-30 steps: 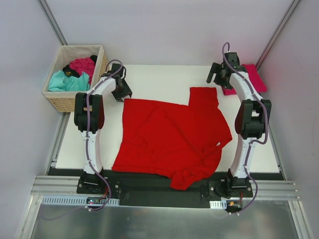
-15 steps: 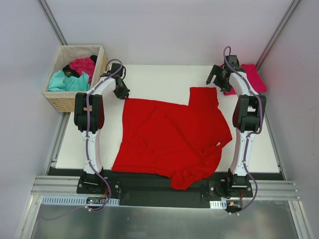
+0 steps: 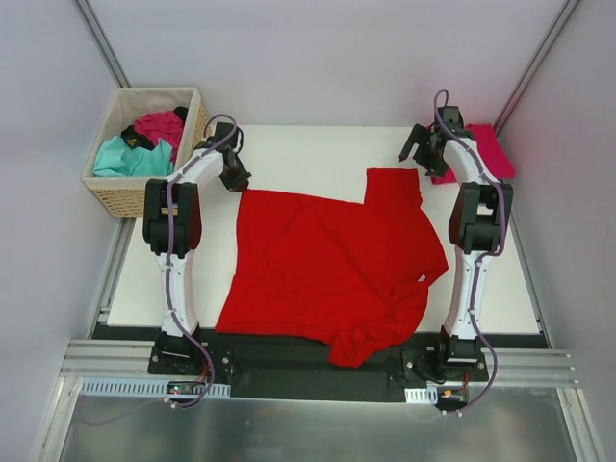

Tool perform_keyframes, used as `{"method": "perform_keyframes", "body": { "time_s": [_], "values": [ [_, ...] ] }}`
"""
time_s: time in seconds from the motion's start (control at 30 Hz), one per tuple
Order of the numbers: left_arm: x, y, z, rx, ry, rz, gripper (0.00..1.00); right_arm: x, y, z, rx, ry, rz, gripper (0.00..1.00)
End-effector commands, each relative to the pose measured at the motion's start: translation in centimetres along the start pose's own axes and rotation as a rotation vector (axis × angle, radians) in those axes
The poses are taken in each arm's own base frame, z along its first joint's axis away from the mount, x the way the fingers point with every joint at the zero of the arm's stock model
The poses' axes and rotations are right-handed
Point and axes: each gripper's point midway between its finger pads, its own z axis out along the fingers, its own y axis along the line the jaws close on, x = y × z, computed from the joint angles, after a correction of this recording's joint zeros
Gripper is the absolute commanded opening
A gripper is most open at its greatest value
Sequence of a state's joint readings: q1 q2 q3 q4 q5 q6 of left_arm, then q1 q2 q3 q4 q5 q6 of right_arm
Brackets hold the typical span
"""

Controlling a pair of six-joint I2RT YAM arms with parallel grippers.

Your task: Fold and stack the t-shirts

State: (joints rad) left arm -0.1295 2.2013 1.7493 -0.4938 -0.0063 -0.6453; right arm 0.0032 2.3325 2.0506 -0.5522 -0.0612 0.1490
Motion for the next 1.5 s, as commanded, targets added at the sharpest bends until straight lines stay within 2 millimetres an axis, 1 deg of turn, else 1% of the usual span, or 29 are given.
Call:
{"method": "perform_keyframes", "body": {
  "time_s": [0.0,0.03,0.2,0.23,0.3,0.33,0.4,0.47,0.6,0.63,0.67,0.73,0.77,0.97,1.03,1.1,1.2,1.37,1.47],
  "values": [
    [-0.1,-0.7,-1.2,0.043,-0.004,-0.005,0.00,-1.4,1.0,0.1,-0.030,-0.016,0.022,0.99],
    [-0.2,-0.8,-1.3,0.047,-0.009,-0.005,0.00,-1.3,1.0,0.2,-0.028,-0.012,0.027,0.99],
    [-0.4,-0.8,-1.6,0.048,-0.020,-0.004,0.00,-0.9,0.9,1.2,-0.028,0.004,0.039,0.90],
    [-0.5,-0.9,-1.8,0.053,-0.023,-0.004,0.00,-0.6,0.8,1.6,-0.025,0.012,0.040,0.86],
    [-0.4,-0.8,-1.8,0.050,-0.022,-0.001,0.00,-0.5,0.7,2.0,-0.019,0.018,0.050,0.85],
    [-0.6,-0.8,-2.0,0.049,-0.029,-0.001,0.00,-0.9,-0.5,2.1,-0.005,0.016,0.072,0.84],
    [-0.5,-0.7,-2.1,0.048,-0.030,0.001,0.00,-0.9,-0.6,2.4,-0.012,0.023,0.082,0.83],
    [-0.4,-0.6,-2.1,0.045,-0.028,0.002,0.00,-0.9,-0.9,2.7,-0.013,0.028,0.095,0.78],
    [-0.5,-0.5,-2.4,0.045,-0.036,0.001,0.00,-1.4,-1.6,2.7,0.004,0.016,0.111,0.70],
    [-0.6,-0.5,-2.5,0.046,-0.039,0.001,0.00,-1.5,-1.7,2.7,0.006,0.016,0.119,0.65],
    [-0.7,-0.6,-2.5,0.050,-0.040,0.001,0.00,-1.5,-1.8,2.7,0.006,0.018,0.129,0.63],
    [-0.8,-0.7,-2.6,0.054,-0.043,-0.002,0.00,-1.0,-2.0,3.1,0.008,0.039,0.146,0.59],
    [-0.8,-0.9,-2.7,0.058,-0.043,-0.002,0.00,-1.1,-2.0,3.1,0.006,0.041,0.156,0.59],
    [-0.9,-0.8,-2.8,0.054,-0.048,-0.005,0.00,0.1,-1.8,4.4,-0.009,0.082,0.196,0.56],
    [-0.9,-0.7,-2.7,0.054,-0.046,-0.008,0.00,0.6,-1.5,5.0,-0.024,0.101,0.212,0.51],
    [-0.7,-0.6,-2.6,0.050,-0.043,-0.007,0.00,0.4,-1.2,4.9,-0.029,0.101,0.214,0.49],
    [-0.7,-0.6,-2.5,0.050,-0.039,-0.011,0.00,0.5,-0.8,5.1,-0.038,0.104,0.208,0.43],
    [-0.7,-0.6,-2.5,0.051,-0.043,-0.013,0.00,0.6,-0.8,5.1,-0.035,0.108,0.210,0.37],
    [-0.7,-0.4,-2.4,0.047,-0.040,-0.014,0.00,0.8,-0.8,5.2,-0.037,0.112,0.208,0.26]
  ]
}}
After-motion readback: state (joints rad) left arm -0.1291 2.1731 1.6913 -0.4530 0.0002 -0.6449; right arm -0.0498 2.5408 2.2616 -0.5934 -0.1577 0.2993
